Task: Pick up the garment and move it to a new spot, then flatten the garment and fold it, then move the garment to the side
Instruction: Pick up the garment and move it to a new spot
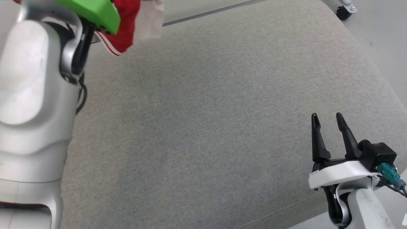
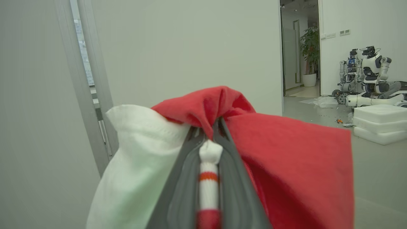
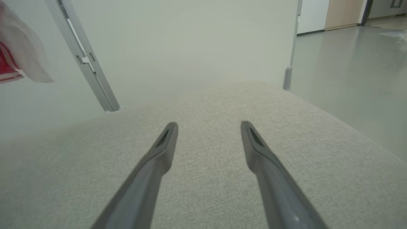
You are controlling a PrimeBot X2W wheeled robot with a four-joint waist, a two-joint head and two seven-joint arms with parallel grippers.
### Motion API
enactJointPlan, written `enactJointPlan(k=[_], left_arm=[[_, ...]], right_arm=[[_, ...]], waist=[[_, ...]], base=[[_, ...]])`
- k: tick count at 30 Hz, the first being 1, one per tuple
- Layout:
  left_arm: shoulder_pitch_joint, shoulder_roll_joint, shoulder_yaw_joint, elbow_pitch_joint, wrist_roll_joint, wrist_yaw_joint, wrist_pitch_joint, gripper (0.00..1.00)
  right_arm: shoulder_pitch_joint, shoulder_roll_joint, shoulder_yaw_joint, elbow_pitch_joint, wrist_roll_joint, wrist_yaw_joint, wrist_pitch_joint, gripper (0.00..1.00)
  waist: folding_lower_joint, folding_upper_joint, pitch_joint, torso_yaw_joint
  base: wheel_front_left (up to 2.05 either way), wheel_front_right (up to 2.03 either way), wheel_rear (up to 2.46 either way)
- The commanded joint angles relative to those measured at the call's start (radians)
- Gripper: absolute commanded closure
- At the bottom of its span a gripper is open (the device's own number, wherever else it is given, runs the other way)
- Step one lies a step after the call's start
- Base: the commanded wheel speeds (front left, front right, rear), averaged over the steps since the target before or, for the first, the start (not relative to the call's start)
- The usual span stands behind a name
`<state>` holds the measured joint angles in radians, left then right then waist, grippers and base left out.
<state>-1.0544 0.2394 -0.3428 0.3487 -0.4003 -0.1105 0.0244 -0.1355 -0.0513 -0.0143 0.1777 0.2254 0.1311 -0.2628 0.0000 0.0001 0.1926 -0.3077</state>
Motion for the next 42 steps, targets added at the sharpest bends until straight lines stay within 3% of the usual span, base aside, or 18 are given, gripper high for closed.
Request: enactJointPlan(k=[1,16,21,22,23,24,33,42], left_arm=[[0.032,-0.008,-0.006,-0.006,-0.011,0.010,-0.005,1.00],[0.346,-0.133,-0.091,0.119,-0.052,0.058,-0.123,1.00],[0.421,-0.161,-0.138,0.190,-0.061,0.052,-0.164,1.00],[0.430,-0.166,-0.156,0.202,-0.052,0.050,-0.172,0.76],[0.436,-0.170,-0.170,0.212,-0.048,0.047,-0.178,0.14],[0.440,-0.174,-0.185,0.220,-0.049,0.044,-0.187,0.00],[0.405,-0.172,-0.184,0.248,-0.049,0.062,-0.260,0.00],[0.457,-0.110,-0.127,0.207,-0.039,0.084,-0.288,0.00]], right_arm=[[0.002,0.001,0.001,-0.002,0.006,-0.001,-0.003,0.00],[0.003,0.001,0.007,-0.002,0.038,-0.001,-0.003,0.00],[0.011,0.001,0.016,0.004,0.039,-0.001,-0.003,0.00],[0.011,0.001,0.017,0.005,0.039,-0.001,-0.003,0.00],[0.010,0.001,0.017,0.006,0.039,-0.001,-0.003,0.00],[0.009,0.001,0.018,0.008,0.036,-0.001,-0.003,0.00],[0.028,0.001,0.020,0.011,0.006,-0.001,-0.003,0.00],[0.054,0.000,0.010,0.002,-0.025,-0.001,-0.003,0.00]], waist=[[0.0000,-0.0001,0.015,-0.042],[0.0000,-0.0001,0.039,-0.073],[0.0000,-0.0001,0.036,-0.059],[0.0000,-0.0001,0.035,-0.053],[0.0000,-0.0001,0.033,-0.048],[0.0000,-0.0001,0.031,-0.042],[0.0000,-0.0001,-0.021,0.025],[0.0000,-0.0001,-0.079,0.123]], base=[[0.00,0.00,0.00],[0.00,0.00,0.00],[0.00,0.00,0.00],[0.00,0.00,0.00],[0.00,0.00,0.00],[0.00,0.00,0.00],[0.00,0.00,0.00],[0.00,0.00,0.00]])
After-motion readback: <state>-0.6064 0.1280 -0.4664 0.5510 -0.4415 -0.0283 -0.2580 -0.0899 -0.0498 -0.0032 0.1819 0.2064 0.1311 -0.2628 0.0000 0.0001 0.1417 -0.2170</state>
